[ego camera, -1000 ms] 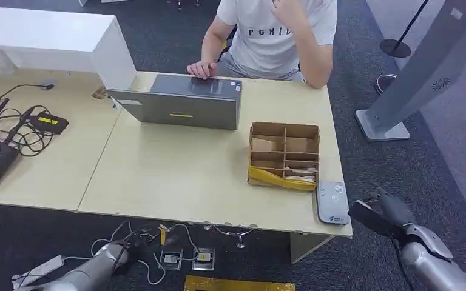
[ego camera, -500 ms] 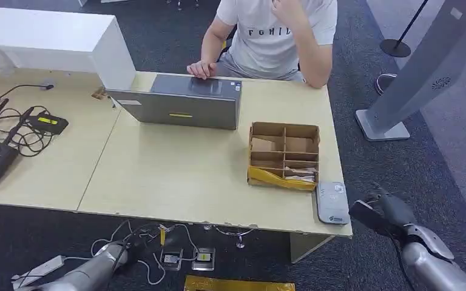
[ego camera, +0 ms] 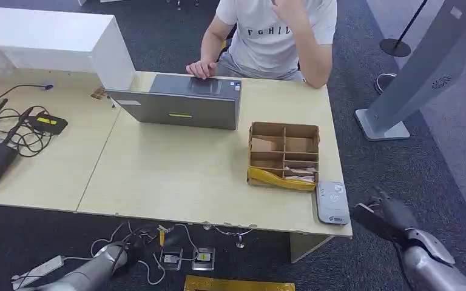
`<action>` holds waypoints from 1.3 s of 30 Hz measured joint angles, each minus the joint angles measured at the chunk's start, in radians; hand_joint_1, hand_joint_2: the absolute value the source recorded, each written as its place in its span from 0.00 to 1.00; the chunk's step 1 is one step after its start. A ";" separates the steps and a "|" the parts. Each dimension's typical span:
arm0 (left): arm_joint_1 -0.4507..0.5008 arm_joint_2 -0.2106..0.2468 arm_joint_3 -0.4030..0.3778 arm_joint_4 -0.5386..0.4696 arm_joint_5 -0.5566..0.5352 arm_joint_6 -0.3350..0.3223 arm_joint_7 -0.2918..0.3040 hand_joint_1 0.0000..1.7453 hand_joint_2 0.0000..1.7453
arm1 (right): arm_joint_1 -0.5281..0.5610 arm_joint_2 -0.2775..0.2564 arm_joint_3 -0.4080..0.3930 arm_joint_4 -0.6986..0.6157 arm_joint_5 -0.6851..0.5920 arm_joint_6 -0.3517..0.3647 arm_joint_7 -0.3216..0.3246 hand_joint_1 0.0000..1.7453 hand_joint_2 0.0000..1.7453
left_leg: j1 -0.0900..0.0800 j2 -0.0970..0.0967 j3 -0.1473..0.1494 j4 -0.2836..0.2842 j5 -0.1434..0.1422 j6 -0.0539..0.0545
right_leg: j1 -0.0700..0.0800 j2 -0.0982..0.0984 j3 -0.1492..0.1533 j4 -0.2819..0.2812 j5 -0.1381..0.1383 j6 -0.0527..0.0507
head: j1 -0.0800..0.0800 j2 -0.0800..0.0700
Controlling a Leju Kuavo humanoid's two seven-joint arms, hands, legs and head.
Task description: Pass the card to the sensor for recognition and then transmit it.
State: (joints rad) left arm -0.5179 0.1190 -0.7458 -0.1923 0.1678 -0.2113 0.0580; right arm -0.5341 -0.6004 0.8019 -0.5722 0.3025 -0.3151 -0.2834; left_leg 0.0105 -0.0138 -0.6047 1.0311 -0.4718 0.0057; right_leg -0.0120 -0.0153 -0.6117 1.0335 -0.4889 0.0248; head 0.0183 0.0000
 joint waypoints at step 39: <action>0.002 -0.004 0.002 0.000 0.001 0.003 -0.006 0.00 0.00 | 0.009 -0.003 0.000 0.019 0.000 -0.006 -0.016 1.00 1.00 | 0.000 0.000 0.000 0.000 0.000 0.000 | 0.000 0.000 0.000 0.000 0.000 0.000 | 0.000 0.000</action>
State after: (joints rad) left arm -0.5156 0.1152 -0.7439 -0.1923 0.1686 -0.2086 0.0515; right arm -0.5251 -0.6031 0.8022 -0.5528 0.3025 -0.3208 -0.2995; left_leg 0.0105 -0.0137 -0.6047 1.0312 -0.4718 0.0056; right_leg -0.0120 -0.0154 -0.6118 1.0334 -0.4889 0.0248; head 0.0179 0.0000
